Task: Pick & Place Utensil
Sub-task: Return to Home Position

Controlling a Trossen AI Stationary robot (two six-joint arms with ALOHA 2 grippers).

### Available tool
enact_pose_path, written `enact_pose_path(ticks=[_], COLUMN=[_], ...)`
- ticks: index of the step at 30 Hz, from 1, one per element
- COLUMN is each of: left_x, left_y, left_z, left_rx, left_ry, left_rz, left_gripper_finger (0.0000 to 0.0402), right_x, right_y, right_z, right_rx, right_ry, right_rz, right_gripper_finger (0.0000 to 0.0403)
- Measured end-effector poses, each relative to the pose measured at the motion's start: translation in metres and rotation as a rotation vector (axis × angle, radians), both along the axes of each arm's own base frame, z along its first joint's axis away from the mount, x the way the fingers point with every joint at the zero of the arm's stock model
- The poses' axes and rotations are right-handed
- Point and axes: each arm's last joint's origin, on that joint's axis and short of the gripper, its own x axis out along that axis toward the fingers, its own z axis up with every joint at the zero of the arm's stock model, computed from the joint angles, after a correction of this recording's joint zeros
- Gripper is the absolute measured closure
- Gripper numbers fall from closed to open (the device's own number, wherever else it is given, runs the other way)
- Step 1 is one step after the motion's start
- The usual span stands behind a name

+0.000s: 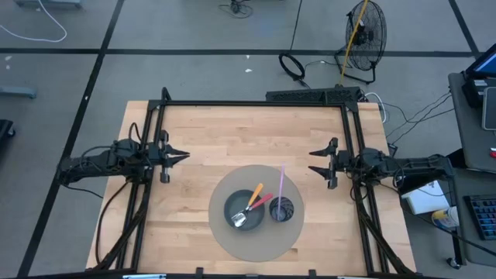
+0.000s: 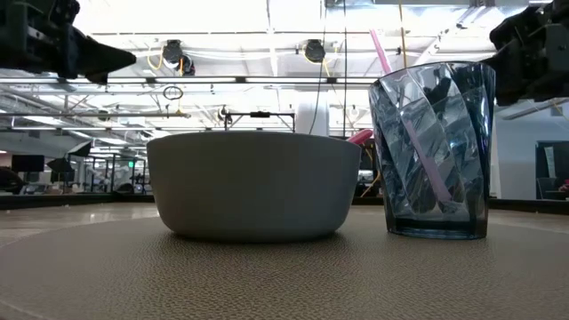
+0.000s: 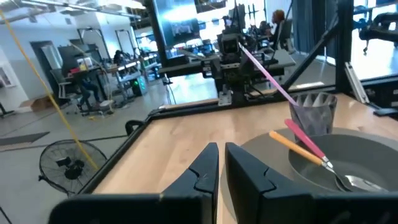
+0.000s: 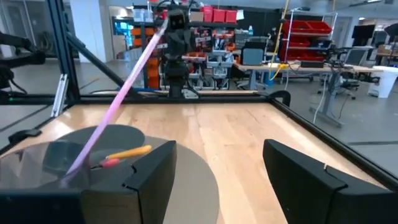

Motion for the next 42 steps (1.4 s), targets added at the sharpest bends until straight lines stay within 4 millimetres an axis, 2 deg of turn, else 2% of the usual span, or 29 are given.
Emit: enact_pose_path(ticks=[15,34,38,42], left_x=[-0.002,-0.002,-0.002,0.003], left_y=[0.000,0.000,-0.001,-0.001], left_z=[-0.004,-0.006,-0.006,-0.015], left_rx=[-0.023,-0.020,-0.021,-0.028], left_ry=[0.050,0.069,0.069,0.036], left_rz=[0.005,0.021,-0.026,-0.052], left_gripper_finger=[0.0366,0.0366,0.0366,0.0366], right_x=[-0.008,-0.008,-0.008,-0.008], right_y=[0.007,0.007,0.007,0.007], right_z=[0.006,0.002,0.002,0.002], right_rx=[-0.030,-0.026,-0.025,-0.018], right_ry=[-0.077,-0.041,-0.039,-0.037], right_rz=[0.069,0.042,0.042,0.043], right_gripper_finger=[0.0165,0.0165,0.0165,0.0165])
